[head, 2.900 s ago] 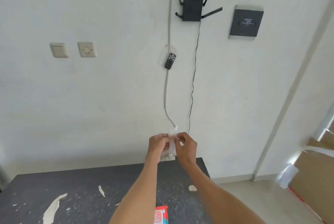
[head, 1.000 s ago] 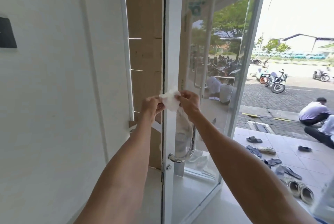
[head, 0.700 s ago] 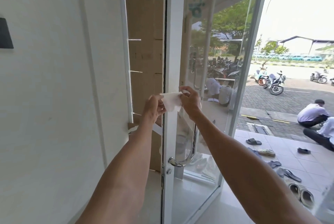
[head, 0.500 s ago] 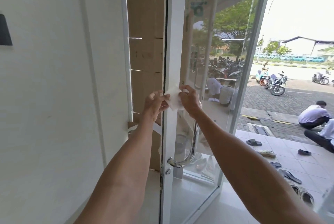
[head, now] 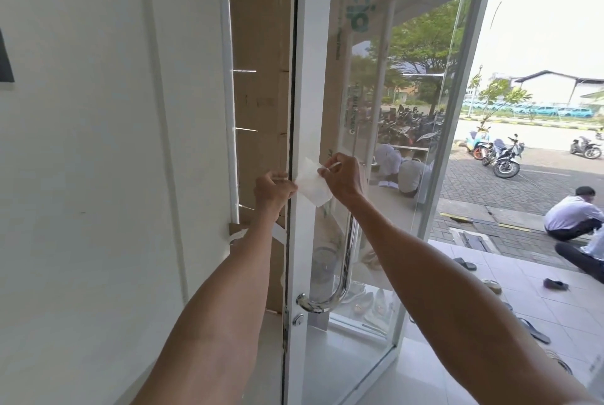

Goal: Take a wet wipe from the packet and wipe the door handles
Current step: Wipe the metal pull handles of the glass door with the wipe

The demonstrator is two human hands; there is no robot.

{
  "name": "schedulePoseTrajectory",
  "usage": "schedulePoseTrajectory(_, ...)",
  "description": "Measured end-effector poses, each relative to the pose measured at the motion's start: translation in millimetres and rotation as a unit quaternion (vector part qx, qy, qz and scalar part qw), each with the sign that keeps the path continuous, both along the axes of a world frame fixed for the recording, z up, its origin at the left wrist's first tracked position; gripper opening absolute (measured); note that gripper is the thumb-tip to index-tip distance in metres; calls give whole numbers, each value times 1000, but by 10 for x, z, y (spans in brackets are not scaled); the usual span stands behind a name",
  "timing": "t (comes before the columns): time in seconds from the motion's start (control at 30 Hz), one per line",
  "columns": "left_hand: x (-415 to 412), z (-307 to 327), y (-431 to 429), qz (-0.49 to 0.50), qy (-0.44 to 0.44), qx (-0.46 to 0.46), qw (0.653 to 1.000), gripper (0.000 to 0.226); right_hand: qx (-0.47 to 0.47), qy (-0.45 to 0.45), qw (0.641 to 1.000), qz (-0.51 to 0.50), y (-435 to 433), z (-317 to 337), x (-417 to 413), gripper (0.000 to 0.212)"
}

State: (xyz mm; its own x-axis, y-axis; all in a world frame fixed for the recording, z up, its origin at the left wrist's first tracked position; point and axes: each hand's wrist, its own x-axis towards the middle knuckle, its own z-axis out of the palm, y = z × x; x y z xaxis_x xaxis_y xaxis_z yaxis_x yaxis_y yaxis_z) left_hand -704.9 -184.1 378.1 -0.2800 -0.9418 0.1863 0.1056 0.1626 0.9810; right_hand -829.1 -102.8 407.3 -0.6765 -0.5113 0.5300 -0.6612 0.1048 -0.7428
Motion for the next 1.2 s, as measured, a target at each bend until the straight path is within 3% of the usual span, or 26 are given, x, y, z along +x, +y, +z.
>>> schedulePoseTrajectory(0.27,-96,-136,82,50,-101,-53,992,13,78,182,980,-27,-94,-57,-39,16)
schedulePoseTrajectory(0.4,-88,-98,133,75,-123,-116,983,15,101,245,964,-1,-133,-104,28,29)
schedulePoseTrajectory(0.63,-84,-42,204,111,-121,-228,960,18,179,298,937,37,-54,-117,68,14)
schedulePoseTrajectory(0.97,-218,-125,174,178,-112,-242,947,11,132,359,922,52,69,-354,-211,18)
schedulePoseTrajectory(1.2,-265,-75,186,181,-119,-217,952,18,188,398,897,46,-84,-227,-26,15)
